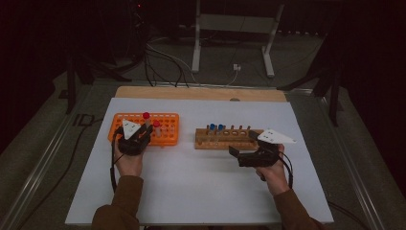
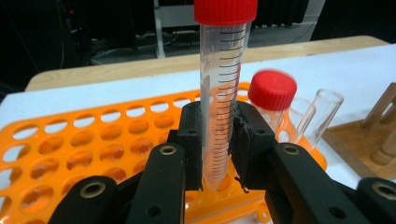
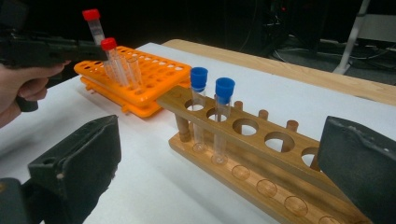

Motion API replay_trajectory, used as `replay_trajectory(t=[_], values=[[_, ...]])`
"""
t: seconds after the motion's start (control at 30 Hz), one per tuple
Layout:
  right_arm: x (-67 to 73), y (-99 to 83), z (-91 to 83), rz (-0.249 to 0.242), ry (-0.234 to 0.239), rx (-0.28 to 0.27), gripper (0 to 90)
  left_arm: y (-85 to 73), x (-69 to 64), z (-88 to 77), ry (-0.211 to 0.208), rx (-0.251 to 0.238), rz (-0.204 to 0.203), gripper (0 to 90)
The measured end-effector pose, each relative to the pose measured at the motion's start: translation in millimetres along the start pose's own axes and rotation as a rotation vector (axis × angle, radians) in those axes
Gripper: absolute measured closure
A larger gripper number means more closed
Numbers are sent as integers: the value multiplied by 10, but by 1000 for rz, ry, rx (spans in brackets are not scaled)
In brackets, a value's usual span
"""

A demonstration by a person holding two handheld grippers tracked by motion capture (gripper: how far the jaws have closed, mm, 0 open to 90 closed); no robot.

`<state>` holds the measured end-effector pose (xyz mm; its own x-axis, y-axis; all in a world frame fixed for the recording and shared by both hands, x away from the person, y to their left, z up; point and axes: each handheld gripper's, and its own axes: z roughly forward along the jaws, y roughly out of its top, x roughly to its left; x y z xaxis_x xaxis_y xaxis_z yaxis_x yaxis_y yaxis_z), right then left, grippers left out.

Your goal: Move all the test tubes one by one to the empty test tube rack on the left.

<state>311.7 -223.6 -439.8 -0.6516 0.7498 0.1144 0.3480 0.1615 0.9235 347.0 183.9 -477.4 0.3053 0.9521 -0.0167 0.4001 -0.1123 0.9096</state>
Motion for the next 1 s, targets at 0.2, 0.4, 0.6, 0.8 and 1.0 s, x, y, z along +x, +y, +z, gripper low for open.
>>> replay_trajectory(t=[0.2, 0.4, 0.6, 0.8, 1.0], values=[[3, -8, 3, -2, 5, 3, 0, -87, -16, 49, -6, 43, 12, 756], [12, -14, 11, -4, 8, 7, 0, -128, -31, 92, -9, 89, 40, 757], [16, -22, 22, -6, 10, 13, 0, -164, -37, 130, -5, 120, 54, 757], [20, -30, 32, -7, 12, 16, 0, -170, -25, 140, -13, 127, 48, 758], [28, -38, 48, -9, 14, 20, 0, -169, -7, 138, -24, 130, 36, 753]])
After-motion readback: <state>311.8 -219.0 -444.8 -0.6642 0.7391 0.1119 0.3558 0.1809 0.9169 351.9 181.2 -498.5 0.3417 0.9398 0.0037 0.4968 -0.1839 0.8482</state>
